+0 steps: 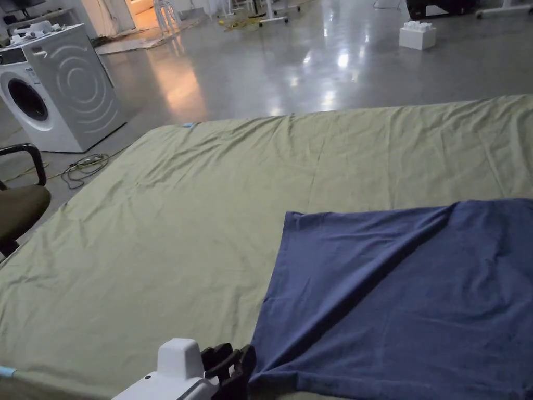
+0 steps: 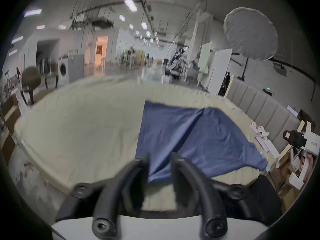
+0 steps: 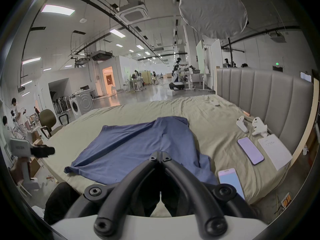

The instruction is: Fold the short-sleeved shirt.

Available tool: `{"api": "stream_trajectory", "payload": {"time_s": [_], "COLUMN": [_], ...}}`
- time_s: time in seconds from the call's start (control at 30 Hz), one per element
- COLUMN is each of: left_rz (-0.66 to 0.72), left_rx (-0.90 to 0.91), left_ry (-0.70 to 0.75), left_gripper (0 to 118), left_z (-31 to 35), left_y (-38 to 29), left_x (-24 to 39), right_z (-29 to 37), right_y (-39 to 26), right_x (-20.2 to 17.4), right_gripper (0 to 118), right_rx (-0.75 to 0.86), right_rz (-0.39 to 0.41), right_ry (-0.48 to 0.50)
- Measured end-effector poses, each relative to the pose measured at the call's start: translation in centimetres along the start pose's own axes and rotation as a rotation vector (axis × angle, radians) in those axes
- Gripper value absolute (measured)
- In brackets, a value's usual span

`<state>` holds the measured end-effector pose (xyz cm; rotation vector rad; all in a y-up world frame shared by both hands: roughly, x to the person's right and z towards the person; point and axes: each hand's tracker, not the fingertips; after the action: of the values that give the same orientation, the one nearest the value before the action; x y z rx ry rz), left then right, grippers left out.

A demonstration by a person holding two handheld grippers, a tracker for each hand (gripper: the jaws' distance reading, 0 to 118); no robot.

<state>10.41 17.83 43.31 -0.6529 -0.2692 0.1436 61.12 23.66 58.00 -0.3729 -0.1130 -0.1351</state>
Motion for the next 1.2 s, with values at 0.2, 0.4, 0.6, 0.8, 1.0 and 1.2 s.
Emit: {"api": "stream_trajectory", "payload": {"time_s": [0.2, 0.4, 0.6, 0.8, 1.0, 1.2], "left_rz": [-0.033, -0.019, -0.222, -0.404, -0.357, -0.349], "left_rx": [-0.157, -0.209, -0.270, -0.320, -0.399, -0.385], "left_ry": [0.062, 0.066, 0.080, 0.092, 0.106, 0.128], "left_gripper": [60, 56, 36, 12, 12, 12], "left_z": [-4.9, -6.8, -7.8, -8.9, -10.4, -9.7], "left_y": [-3.4, -3.3, -2.9, -3.1, -2.2, -2.4], "left_x": [-2.6, -2.8, -1.4, 1.0, 1.2, 2.2], "right_z": [0.0, 0.3, 1.1, 0.8, -3.3, -7.0], "right_y": [-0.3, -0.5, -0.8, -1.8, -5.5, -9.2], "right_x": [0.6, 1.5, 1.9, 3.7, 8.5, 11.0], "right_gripper": [0, 0, 0, 2, 79, 62], "right_rx": [-0.046, -0.059, -0.080, -0.125, -0.296, -0.434], "right_rz": [0.007, -0.029, -0.034, -0.034, -0.063, -0.071], "right_ry": [-0.036, -0.054, -0.080, -0.116, -0.218, -0.183]}}
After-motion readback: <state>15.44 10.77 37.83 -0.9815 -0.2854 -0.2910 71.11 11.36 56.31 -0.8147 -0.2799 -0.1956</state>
